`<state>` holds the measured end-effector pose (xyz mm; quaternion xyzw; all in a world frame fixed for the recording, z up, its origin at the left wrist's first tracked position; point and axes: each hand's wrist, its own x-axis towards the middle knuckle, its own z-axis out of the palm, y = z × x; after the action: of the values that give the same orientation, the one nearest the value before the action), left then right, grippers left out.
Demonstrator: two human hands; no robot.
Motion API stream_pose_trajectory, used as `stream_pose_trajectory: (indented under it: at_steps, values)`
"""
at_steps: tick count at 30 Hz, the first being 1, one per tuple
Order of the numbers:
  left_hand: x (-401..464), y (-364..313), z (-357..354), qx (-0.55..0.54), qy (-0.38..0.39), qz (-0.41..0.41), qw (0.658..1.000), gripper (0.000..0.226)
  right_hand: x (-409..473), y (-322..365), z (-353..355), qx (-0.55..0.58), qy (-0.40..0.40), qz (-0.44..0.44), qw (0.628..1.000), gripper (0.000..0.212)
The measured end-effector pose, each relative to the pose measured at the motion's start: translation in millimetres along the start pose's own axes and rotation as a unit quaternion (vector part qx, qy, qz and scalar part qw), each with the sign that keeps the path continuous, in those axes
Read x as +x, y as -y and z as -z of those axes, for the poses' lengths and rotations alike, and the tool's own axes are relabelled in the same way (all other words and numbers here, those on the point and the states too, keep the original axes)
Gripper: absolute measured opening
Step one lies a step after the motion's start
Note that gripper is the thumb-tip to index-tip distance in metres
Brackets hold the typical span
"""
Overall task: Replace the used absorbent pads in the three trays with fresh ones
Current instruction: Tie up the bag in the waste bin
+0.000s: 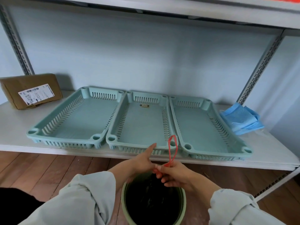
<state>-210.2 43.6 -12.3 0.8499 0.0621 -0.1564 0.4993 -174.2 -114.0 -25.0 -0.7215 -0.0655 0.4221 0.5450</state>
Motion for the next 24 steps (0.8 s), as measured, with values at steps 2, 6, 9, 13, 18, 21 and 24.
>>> stream_pose_trajectory:
  at_steps: [2, 6, 9, 13, 18, 21, 24]
  values:
    - [-2, 2, 4, 0.028, -0.025, -0.005, 0.999, 0.087, -1, -1, 3, 0.010, 0.004, -0.019, 1.000, 0.019]
    - [0, 6, 3, 0.139, -0.139, -0.091, 0.976, 0.058, -1, -2, 9, 0.033, -0.021, -0.039, 0.998, 0.016]
    - [3, 10, 3, 0.152, -0.181, -0.124, 0.964, 0.027, -2, 0, 10, 0.040, -0.015, -0.041, 0.998, 0.009]
    - [4, 18, -7, 0.036, 0.067, -0.054, 0.996, 0.028, -4, -1, 10, 0.016, 0.017, -0.036, 0.999, 0.006]
    - [12, 35, -18, 0.002, 0.035, -0.049, 0.998, 0.021, -4, -5, 11, 0.002, 0.012, -0.017, 1.000, 0.012]
    - [14, 35, -20, 0.037, 0.012, -0.049, 0.998, 0.020, -4, -4, 13, -0.005, -0.001, -0.009, 1.000, 0.014]
    - [15, 34, -19, 0.057, 0.014, -0.046, 0.997, 0.016, -1, -6, 12, -0.050, -0.018, -0.005, 0.999, 0.011]
